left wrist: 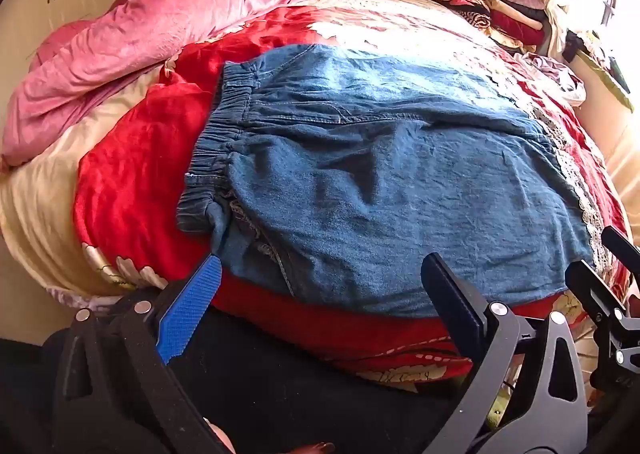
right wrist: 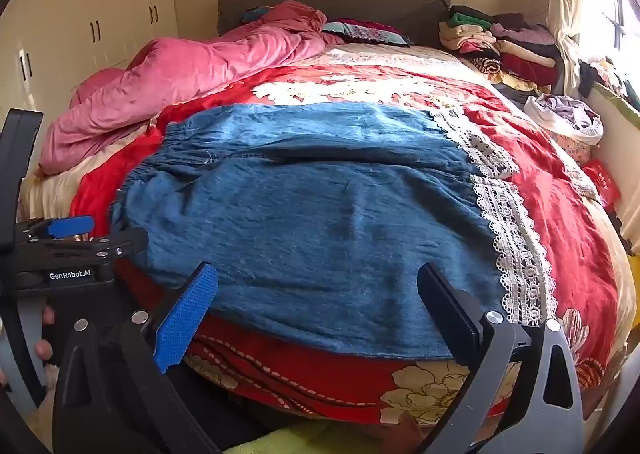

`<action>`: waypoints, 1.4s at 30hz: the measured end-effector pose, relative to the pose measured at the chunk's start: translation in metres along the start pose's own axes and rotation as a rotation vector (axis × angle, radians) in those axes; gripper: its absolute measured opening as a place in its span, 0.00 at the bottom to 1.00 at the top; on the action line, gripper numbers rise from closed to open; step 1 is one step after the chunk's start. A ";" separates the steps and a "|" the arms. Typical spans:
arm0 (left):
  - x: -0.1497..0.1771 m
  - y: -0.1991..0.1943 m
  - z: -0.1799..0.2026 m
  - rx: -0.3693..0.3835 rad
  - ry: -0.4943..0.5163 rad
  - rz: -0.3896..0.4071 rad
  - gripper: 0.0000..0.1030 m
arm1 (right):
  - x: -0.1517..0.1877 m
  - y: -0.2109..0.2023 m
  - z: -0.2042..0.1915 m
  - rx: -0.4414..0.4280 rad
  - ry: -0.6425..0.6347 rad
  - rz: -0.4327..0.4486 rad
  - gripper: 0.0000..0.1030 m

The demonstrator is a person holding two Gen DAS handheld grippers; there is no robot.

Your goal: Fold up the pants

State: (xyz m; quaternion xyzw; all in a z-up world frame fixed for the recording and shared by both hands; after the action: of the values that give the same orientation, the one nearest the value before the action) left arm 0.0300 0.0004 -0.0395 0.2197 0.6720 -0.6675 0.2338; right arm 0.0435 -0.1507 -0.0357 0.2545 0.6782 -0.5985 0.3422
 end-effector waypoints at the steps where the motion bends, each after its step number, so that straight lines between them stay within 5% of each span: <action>1: 0.000 0.000 0.000 0.011 -0.002 0.000 0.91 | 0.000 0.000 0.000 -0.003 0.004 -0.001 0.96; 42: -0.001 0.000 -0.003 0.018 -0.014 -0.002 0.91 | -0.002 -0.002 -0.002 0.005 0.000 0.003 0.96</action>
State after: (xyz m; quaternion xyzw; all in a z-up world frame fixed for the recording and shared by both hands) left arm 0.0305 0.0033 -0.0384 0.2166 0.6644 -0.6753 0.2358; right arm 0.0427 -0.1494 -0.0326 0.2565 0.6764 -0.5995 0.3425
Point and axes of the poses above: each gripper's, at about its wrist camera, not at the fingertips, and y roughly the way its jaws point, z to its right, x to its underside, the point moved 5 cm from there along y, roughly the way its jaws point, and after that the axes turned 2 degrees about y, right-handed, at the moved point
